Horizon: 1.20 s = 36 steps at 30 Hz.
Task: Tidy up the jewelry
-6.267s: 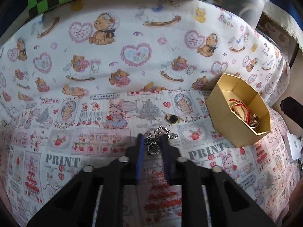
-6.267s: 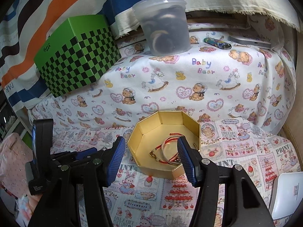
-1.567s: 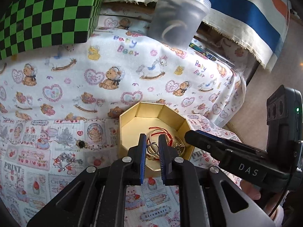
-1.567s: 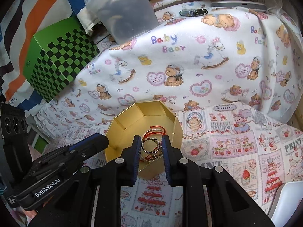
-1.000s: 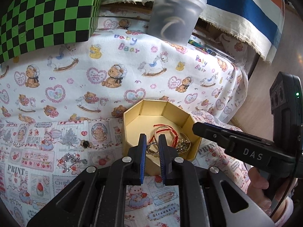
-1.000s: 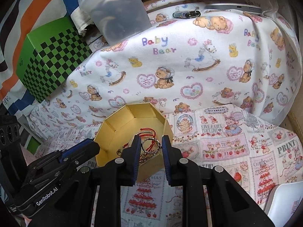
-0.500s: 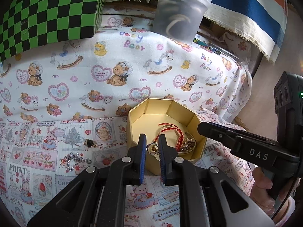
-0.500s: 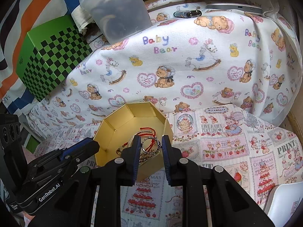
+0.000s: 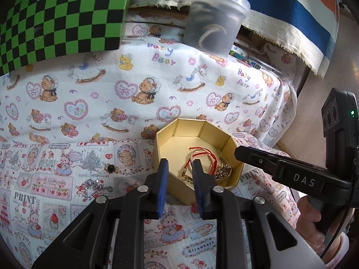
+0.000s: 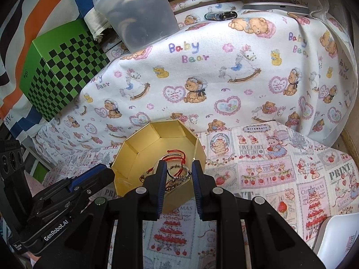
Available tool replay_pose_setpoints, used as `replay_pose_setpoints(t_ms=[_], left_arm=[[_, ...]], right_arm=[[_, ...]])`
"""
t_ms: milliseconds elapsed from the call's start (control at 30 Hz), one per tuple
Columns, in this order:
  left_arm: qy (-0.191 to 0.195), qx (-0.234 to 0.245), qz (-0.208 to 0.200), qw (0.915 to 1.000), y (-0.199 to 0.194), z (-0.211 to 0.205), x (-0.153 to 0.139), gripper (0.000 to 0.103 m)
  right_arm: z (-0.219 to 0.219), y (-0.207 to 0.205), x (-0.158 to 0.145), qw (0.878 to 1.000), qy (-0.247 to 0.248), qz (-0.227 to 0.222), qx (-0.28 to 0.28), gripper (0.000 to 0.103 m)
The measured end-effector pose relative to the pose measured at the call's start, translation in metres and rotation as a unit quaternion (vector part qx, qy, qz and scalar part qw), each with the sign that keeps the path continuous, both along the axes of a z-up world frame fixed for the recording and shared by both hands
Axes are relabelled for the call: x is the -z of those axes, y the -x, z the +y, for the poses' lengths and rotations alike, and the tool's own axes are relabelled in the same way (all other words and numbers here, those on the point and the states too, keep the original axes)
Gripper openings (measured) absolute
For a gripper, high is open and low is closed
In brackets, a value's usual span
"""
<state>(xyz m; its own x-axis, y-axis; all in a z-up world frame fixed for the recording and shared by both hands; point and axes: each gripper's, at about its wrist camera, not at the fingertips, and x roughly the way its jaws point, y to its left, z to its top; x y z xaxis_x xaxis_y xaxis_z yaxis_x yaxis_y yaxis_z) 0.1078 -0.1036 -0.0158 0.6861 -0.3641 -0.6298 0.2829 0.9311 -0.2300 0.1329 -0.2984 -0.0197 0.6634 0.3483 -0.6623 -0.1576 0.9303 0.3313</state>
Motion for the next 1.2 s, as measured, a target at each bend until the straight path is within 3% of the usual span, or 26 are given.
replay_pose_setpoints(t_ms=[233,367,533,733,1000,1200], left_arm=[[-0.008,-0.005,-0.020,0.9997,0.008,0.007,-0.015,0.022],[-0.038,-0.030,-0.066,0.9967,0.020,0.016,-0.041,0.023],[-0.058,-0.042,-0.100,0.9924,0.039,0.033,-0.066,0.031],[-0.082,-0.057,-0.120,0.9877,0.055,0.050,-0.067,0.040],[-0.101,-0.086,-0.071,0.9887,0.030,0.065,-0.031,0.040],[-0.076,-0.083,0.013,0.9936,0.002,0.072,0.008,0.040]], right_arm=[[0.004,0.008,-0.007,1.000,0.003,-0.013,-0.008,0.025],[0.007,0.016,-0.015,1.000,0.000,-0.025,-0.016,0.025],[0.012,0.029,-0.027,0.999,0.002,-0.049,-0.019,0.025],[0.019,0.037,-0.031,0.997,0.021,-0.067,-0.020,0.025],[0.032,0.039,-0.027,0.996,0.045,-0.071,-0.030,0.025],[0.041,0.040,-0.022,0.993,0.082,-0.079,-0.020,0.025]])
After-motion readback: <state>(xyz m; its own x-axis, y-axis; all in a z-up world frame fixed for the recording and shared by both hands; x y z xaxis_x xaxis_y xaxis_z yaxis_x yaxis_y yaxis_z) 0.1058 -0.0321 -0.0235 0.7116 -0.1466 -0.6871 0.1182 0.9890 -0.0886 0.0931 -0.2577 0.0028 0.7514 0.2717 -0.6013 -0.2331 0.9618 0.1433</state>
